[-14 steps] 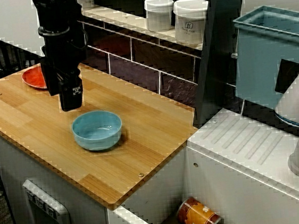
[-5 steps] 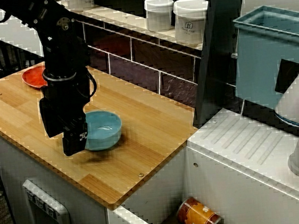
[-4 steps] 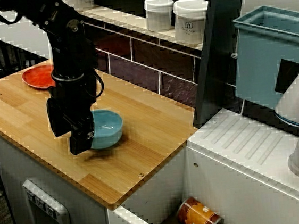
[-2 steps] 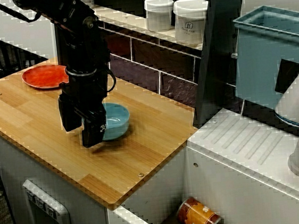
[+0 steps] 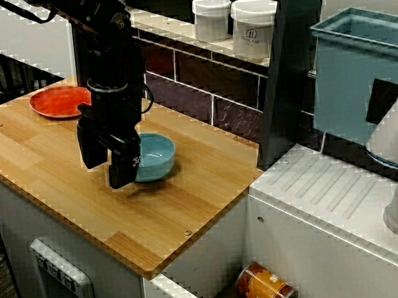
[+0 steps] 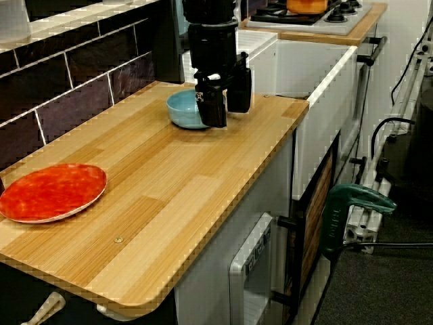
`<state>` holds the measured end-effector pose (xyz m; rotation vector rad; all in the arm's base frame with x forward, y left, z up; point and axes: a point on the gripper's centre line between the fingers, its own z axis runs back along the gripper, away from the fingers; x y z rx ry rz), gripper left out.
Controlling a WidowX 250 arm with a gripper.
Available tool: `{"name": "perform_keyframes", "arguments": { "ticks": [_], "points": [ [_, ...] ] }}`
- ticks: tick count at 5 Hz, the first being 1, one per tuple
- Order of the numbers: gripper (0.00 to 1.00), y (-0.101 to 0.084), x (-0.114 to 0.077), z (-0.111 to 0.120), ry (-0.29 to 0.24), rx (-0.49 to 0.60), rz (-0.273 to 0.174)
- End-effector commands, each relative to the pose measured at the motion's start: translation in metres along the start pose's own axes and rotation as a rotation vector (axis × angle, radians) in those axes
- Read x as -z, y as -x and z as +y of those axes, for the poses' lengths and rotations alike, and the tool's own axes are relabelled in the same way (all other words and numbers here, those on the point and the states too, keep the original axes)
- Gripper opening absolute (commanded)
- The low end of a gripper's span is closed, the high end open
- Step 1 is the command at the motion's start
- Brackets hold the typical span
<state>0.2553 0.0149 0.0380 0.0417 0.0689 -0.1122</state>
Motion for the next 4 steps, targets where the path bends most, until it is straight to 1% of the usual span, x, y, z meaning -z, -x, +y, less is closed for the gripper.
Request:
{"name": "perform_keyframes", "arguments": {
  "ticks": [1,2,3,4],
  "points": [
    [1.00,0.002,-0.023,0.012,0.008,0.001,-0.064],
    [1.00,0.002,-0.032,0.017,0.025,-0.001,-0.079],
    [1.00,-0.004,-0.039,0.024,0.039,-0.013,-0.100],
    [1.00,-0.016,-0.037,0.026,0.034,-0.013,-0.119]
  ]
}}
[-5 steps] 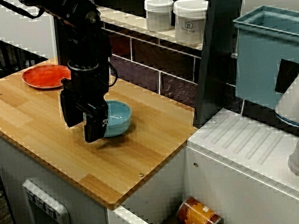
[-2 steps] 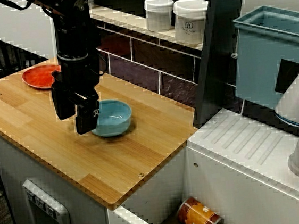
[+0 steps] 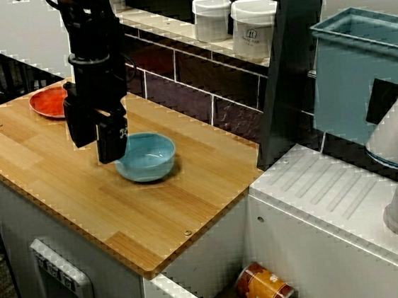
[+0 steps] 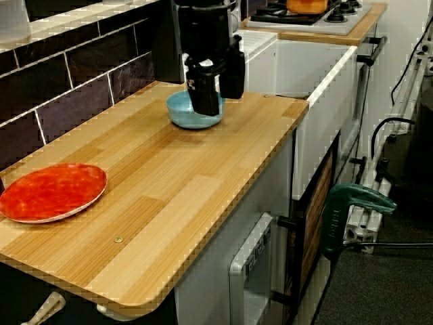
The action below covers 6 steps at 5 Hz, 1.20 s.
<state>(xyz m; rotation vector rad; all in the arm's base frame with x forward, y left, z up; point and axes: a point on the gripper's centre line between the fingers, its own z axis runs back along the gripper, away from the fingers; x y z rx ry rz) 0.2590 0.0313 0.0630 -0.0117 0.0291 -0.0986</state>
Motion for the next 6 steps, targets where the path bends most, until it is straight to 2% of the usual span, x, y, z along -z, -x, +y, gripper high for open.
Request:
{"name": "perform_keyframes", "arguments": {
  "ticks": [1,3,4,5,6],
  "points": [
    [1.00,-0.031,-0.005,0.008,-0.035,-0.004,-0.086],
    [1.00,-0.053,0.017,0.014,-0.074,-0.037,-0.110],
    [1.00,-0.058,0.024,0.015,-0.087,-0.048,-0.105],
    [0.00,-0.059,0.027,0.017,-0.088,-0.049,-0.094],
    [0.00,-0.054,0.020,0.024,-0.096,-0.032,-0.090]
  ]
}}
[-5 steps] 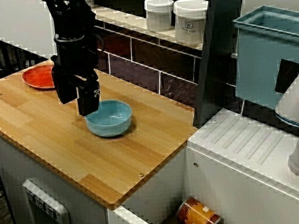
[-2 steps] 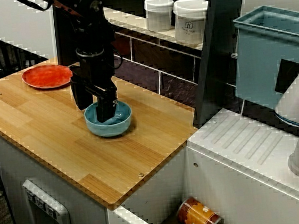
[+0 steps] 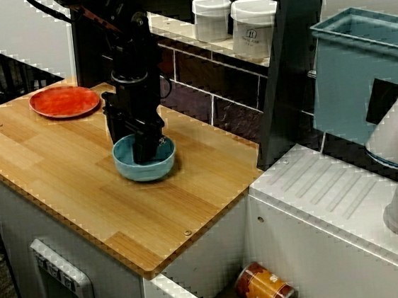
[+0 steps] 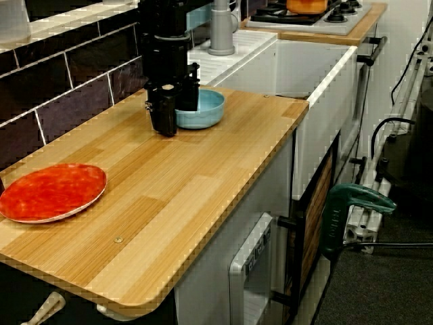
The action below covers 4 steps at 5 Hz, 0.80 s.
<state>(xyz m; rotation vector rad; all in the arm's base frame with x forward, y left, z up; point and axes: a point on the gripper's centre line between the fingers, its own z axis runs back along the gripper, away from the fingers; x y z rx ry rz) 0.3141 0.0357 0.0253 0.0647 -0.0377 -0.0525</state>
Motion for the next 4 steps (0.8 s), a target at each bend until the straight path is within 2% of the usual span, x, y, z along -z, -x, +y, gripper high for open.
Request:
{"name": "perform_keyframes", "arguments": {
  "ticks": [1,2,3,4],
  "points": [
    [0.00,0.005,-0.021,0.019,-0.017,0.035,-0.036],
    [0.00,0.014,-0.033,0.026,-0.014,0.051,-0.041],
    [0.00,0.024,-0.052,0.036,-0.020,0.059,-0.076],
    [0.00,0.031,-0.067,0.050,0.001,0.058,-0.081]
  ]
}}
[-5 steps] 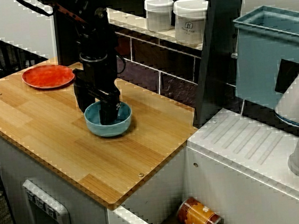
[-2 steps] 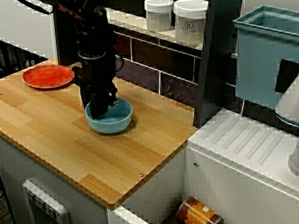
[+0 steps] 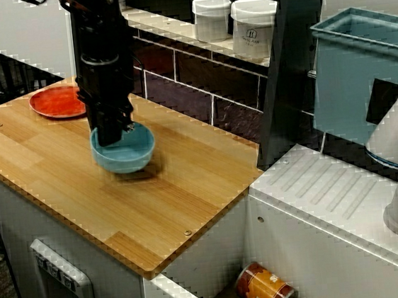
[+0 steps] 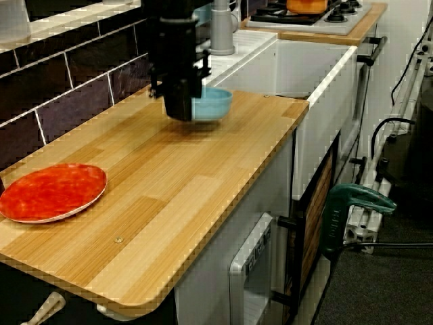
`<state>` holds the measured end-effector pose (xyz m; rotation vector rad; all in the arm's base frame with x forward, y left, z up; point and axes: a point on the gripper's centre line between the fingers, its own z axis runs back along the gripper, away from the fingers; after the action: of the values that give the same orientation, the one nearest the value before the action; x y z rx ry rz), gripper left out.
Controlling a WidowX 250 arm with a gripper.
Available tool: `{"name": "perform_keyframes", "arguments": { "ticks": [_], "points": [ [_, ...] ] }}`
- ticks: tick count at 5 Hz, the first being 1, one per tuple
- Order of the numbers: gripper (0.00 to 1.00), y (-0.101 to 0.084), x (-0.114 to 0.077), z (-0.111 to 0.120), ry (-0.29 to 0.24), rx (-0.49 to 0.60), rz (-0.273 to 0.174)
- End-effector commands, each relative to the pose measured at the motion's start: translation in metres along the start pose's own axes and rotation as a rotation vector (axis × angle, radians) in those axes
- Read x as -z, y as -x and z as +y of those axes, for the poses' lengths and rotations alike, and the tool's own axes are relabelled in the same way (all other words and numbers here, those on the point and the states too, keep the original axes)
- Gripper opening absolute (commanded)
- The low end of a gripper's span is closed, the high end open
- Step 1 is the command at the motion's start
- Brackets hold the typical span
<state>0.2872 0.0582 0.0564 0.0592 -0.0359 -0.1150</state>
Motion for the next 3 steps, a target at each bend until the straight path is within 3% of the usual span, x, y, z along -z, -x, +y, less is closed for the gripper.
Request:
{"name": "perform_keyframes", "arguments": {
  "ticks": [1,3],
  "points": [
    [0.00,0.010,-0.044,0.044,0.008,-0.019,-0.070],
    [0.00,0.010,-0.058,0.091,0.047,-0.109,-0.142]
  ]
}}
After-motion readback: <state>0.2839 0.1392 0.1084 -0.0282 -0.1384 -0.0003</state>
